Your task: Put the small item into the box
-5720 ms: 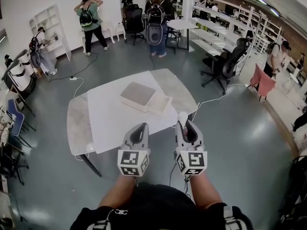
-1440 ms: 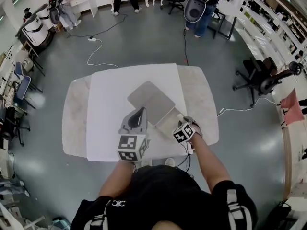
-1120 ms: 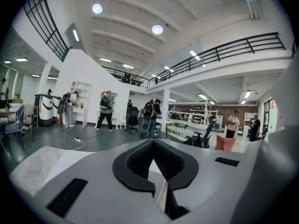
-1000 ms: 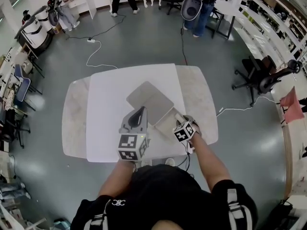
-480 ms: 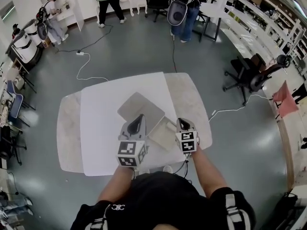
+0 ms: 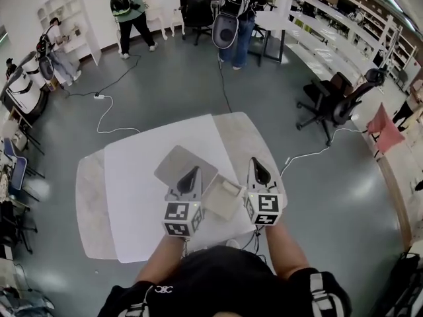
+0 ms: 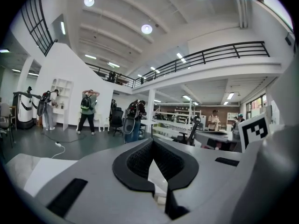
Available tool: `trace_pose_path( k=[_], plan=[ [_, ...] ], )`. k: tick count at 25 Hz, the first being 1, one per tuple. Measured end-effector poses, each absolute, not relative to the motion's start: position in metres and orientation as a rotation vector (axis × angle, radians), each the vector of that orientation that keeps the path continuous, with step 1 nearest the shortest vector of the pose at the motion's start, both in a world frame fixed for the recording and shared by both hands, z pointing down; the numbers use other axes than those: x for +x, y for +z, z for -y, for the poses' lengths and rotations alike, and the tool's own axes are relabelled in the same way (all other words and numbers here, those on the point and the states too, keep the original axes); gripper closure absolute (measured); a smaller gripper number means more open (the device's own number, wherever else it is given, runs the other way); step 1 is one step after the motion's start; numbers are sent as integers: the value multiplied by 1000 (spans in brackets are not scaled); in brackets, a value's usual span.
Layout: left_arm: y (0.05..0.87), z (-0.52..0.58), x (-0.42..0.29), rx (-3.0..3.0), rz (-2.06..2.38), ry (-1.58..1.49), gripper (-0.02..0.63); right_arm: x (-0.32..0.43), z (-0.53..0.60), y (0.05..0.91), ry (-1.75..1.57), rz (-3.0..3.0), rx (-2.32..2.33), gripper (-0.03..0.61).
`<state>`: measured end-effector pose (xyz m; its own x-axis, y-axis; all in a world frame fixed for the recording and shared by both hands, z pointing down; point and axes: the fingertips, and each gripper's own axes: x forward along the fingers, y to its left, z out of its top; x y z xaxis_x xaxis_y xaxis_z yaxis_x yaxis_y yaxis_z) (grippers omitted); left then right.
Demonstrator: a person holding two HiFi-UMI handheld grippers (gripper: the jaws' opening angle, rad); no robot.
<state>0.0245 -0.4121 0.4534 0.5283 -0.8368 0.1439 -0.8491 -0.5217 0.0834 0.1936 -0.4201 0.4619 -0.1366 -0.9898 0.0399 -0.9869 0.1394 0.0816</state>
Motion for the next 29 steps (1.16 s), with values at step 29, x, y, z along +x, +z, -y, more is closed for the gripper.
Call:
trace_pose_path(
  k=[29],
  plan=[
    [447, 406, 64, 2673, 1406, 128, 609, 222, 386, 421, -114, 2357, 2103, 566]
  ],
)
